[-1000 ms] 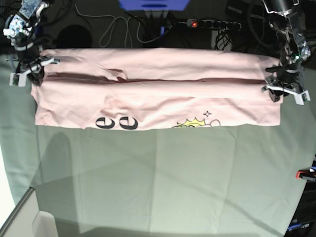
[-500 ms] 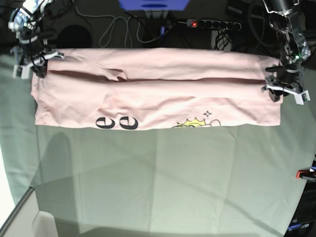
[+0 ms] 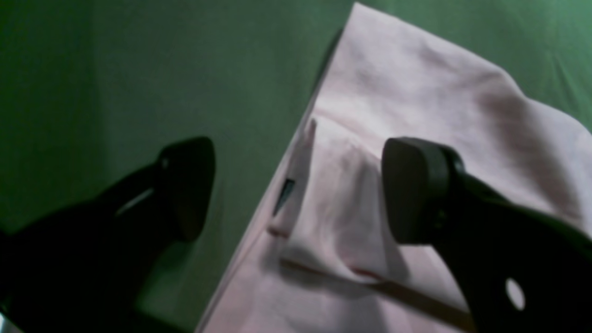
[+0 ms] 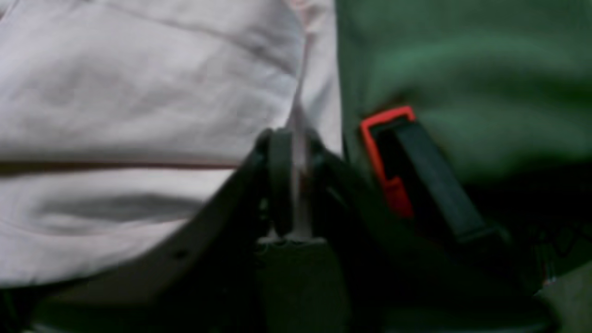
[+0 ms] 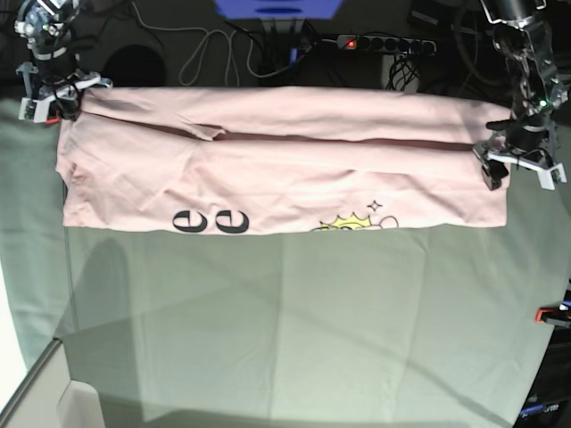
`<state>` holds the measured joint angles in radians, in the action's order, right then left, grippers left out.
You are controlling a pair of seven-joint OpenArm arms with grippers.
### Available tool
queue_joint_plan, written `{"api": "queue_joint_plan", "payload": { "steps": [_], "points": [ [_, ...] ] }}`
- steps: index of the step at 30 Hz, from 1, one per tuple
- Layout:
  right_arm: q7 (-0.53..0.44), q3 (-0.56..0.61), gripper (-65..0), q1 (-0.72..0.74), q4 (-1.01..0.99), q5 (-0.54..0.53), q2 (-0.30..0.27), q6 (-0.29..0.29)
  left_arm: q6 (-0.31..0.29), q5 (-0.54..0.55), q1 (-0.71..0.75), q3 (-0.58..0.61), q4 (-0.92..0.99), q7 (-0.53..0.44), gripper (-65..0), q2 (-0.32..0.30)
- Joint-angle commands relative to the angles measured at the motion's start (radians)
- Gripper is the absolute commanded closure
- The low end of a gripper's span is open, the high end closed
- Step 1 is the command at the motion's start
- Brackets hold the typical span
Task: Layout the t-shirt on the table in an organized manner, then fold the t-shirt properly
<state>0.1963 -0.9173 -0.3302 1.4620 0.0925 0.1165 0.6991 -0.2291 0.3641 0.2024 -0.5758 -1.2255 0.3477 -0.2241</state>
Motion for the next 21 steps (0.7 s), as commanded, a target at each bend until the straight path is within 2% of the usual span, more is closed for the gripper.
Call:
{"api": "queue_joint_plan", "payload": {
  "steps": [1,4,6,16,18,21],
  "points": [
    [-0.022,-0.006,-15.4,-0.011,0.018,-0.017,-0.005,-0.001,-0.003,0.006,-0.004,-0.005,-0.018,-0.02,-54.6,-0.018],
    [-0.024,-0.013,-21.6,-0.013,0.019,-0.017,-0.005,-0.001,-0.003,0.006,0.006,-0.005,-0.01,-0.022,-54.7,-0.019],
    [-0.024,-0.013,-23.5,-0.013,0.019,-0.017,-0.005,-0.001,-0.003,0.006,0.009,-0.005,-0.01,-0.022,-54.7,-0.014],
    [-0.022,-0.007,-23.6,-0.013,0.019,-0.017,-0.002,-0.001,-0.005,0.006,0.033,0.001,-0.001,-0.022,-53.9,0.007],
    [-0.022,-0.007,-23.6,-0.013,0.019,-0.017,-0.002,-0.001,-0.005,0.002,0.027,0.009,0.033,-0.022,-48.7,0.007],
    [-0.022,-0.007,-23.6,-0.013,0.019,-0.017,-0.002,-0.001,-0.005,0.006,0.022,0.043,0.099,-0.026,-32.8,-0.001]
  ]
}}
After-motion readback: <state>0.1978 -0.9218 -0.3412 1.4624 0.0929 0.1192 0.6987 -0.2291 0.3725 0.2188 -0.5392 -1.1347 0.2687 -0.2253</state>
